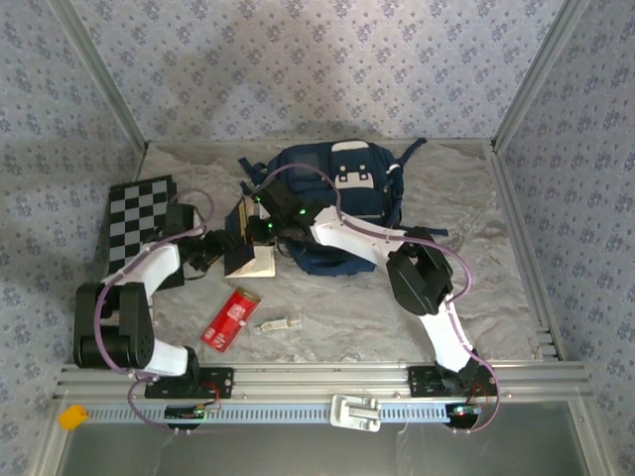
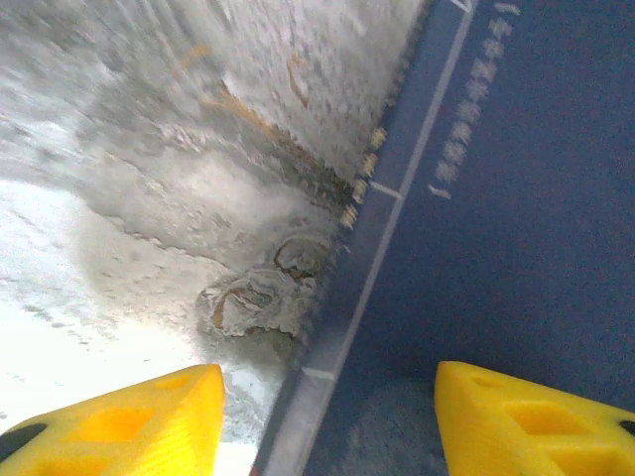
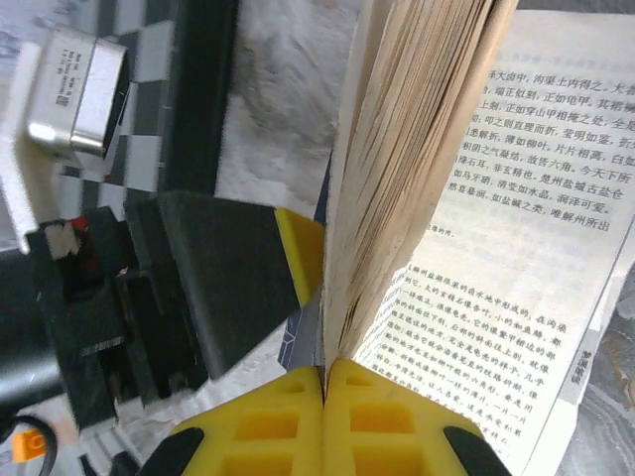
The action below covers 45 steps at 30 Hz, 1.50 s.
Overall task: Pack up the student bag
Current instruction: Pick up the book from the middle-left of the table, then pass the book.
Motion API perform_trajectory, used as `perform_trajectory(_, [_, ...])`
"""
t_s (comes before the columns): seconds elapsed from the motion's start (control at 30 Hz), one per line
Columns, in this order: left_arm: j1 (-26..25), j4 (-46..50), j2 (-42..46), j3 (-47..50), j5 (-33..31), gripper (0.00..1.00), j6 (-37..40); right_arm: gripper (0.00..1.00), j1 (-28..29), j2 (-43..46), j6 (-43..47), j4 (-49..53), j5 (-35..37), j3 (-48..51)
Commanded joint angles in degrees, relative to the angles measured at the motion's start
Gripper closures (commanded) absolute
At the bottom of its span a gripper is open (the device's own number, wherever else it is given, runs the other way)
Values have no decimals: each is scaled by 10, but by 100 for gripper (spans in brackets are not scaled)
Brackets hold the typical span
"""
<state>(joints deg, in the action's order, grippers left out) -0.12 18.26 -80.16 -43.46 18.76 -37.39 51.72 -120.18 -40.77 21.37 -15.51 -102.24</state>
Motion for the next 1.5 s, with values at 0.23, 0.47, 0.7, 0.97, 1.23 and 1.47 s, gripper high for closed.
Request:
perform_trajectory(0.23, [74, -17, 113, -28, 153, 21, -57, 100, -18, 160, -4, -84, -53, 76])
perform_trajectory(0.47, [57, -135, 134, -22, 266, 16, -135, 100, -49, 226, 9, -105, -98, 129])
perform_trajectory(0.7, [-9, -172, 124, -32, 275, 19, -158, 100, -81, 276, -8, -150, -134, 181])
perform_trajectory(0.97, [-61, -240, 115, -46, 292, 36, -198, 100, -100, 290, -18, -175, -149, 222])
perform_trajectory(1.23, [-88, -271, 126, -58, 286, 72, -210, 100, -123, 297, -32, -197, -156, 275])
perform_trajectory(1.47, [-101, -294, 124, -75, 276, 100, -222, 72, -134, 329, -21, -168, -130, 306])
